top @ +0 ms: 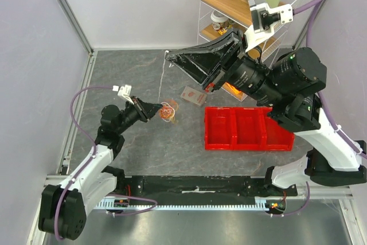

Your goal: Untangle the cables

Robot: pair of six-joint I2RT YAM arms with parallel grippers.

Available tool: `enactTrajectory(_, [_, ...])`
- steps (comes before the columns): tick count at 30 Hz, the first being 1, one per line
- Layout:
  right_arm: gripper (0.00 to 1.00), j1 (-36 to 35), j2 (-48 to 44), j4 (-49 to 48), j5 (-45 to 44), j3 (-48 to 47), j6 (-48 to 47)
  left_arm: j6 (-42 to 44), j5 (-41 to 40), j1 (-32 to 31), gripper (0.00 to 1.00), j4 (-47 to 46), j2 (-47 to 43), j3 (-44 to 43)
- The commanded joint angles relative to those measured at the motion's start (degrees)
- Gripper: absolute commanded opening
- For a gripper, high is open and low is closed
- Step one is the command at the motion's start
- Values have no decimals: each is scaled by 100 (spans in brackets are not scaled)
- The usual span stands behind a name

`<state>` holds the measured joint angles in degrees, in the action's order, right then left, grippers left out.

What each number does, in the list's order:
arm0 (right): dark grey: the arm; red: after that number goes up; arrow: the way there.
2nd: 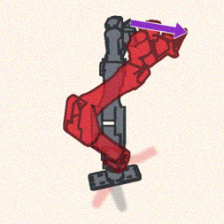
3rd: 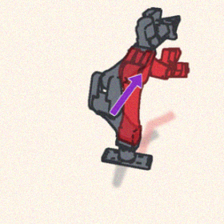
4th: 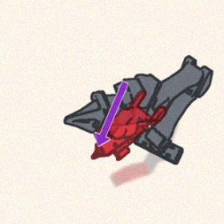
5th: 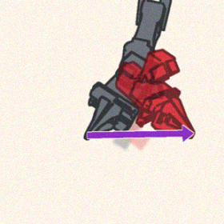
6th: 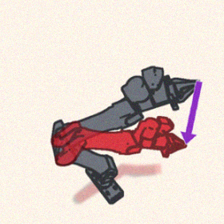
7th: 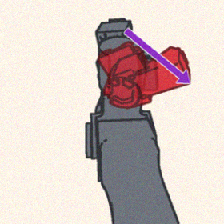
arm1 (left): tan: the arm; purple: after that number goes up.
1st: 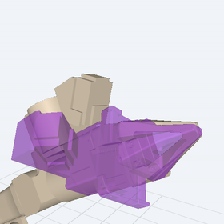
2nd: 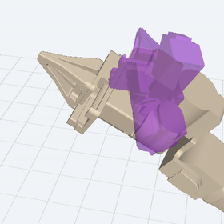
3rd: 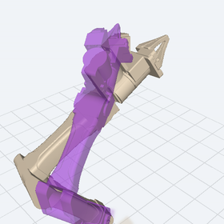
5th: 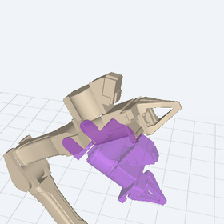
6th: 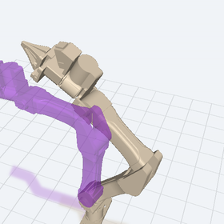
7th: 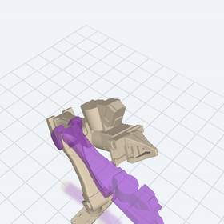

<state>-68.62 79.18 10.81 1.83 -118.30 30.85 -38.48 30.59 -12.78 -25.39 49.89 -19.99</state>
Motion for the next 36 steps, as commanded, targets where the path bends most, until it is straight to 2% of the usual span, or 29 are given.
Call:
enactTrajectory(1, [0, -2, -8, -360, 283, -448, 17, -108, -833, -5, 16, -372, 240, -294])
enactTrajectory(7, [0, -2, 98, -316, 380, -1001, 53, -98, -2012, 47, 16, 604, 460, -339])
enactTrajectory(17, [0, -2, 80, -448, 503, -1143, 44, -107, -2847, 126, 18, 693, 1075, -190])
enactTrajectory(20, [0, -2, 2, -422, 529, -1073, -44, -247, -2839, 205, 16, 885, 1233, -260])
enactTrajectory(23, [0, -2, -148, -378, 337, -731, -184, -344, -2245, 214, 19, 852, 1024, -234])
enactTrajectory(25, [0, -2, -192, -282, 144, -555, -290, -546, -1438, 232, 30, 642, 787, -181])
enactTrajectory(27, [0, -2, -175, -159, 108, -484, -351, -896, -366, 214, 46, -121, 576, -41])
enactTrajectory(29, [0, -2, -166, -70, 108, -422, -395, -1222, 454, 214, 54, -685, 391, 126])
enactTrajectory(32, [0, -2, -288, -26, -24, -168, -474, -1399, 1176, 179, 55, -881, -57, 197])
enactTrajectory(36, [0, -2, -272, -70, -295, -96, -624, -1417, 1222, 170, 55, -503, -1014, 188])
